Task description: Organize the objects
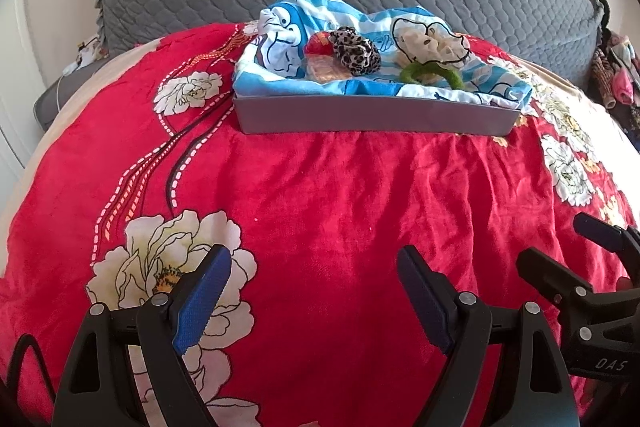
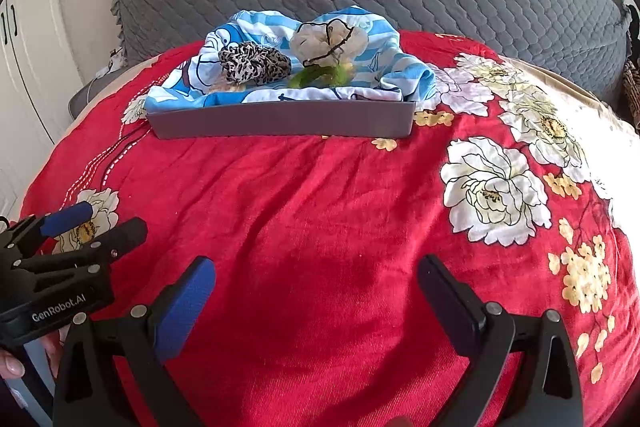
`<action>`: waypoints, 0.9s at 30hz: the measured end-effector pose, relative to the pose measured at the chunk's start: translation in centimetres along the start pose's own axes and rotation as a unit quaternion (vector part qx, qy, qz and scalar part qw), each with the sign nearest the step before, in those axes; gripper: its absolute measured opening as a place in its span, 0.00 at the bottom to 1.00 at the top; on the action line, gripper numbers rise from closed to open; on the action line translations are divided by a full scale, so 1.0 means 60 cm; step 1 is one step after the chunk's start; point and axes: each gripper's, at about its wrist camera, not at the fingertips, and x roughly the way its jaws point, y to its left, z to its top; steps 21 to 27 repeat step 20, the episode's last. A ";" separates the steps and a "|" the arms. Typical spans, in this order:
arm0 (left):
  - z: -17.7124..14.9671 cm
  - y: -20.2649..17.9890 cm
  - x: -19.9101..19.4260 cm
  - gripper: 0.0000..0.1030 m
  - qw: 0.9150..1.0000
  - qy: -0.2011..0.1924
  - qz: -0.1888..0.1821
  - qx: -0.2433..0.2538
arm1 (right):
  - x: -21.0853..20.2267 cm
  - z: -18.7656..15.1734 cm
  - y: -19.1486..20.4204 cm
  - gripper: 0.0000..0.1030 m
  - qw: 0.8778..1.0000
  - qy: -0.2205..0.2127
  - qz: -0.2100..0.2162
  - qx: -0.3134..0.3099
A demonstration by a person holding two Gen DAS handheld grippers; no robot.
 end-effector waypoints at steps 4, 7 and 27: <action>-0.002 0.000 0.003 0.83 1.000 0.002 0.000 -0.001 | 0.004 -0.001 -0.001 0.99 1.000 0.002 0.000 0.001; -0.003 0.000 0.004 0.83 1.000 0.002 -0.001 0.000 | 0.007 -0.003 -0.001 0.99 1.000 0.003 -0.002 -0.001; -0.001 0.006 -0.006 0.83 1.000 -0.020 -0.003 -0.017 | 0.007 -0.004 0.001 0.99 1.000 0.004 -0.002 -0.002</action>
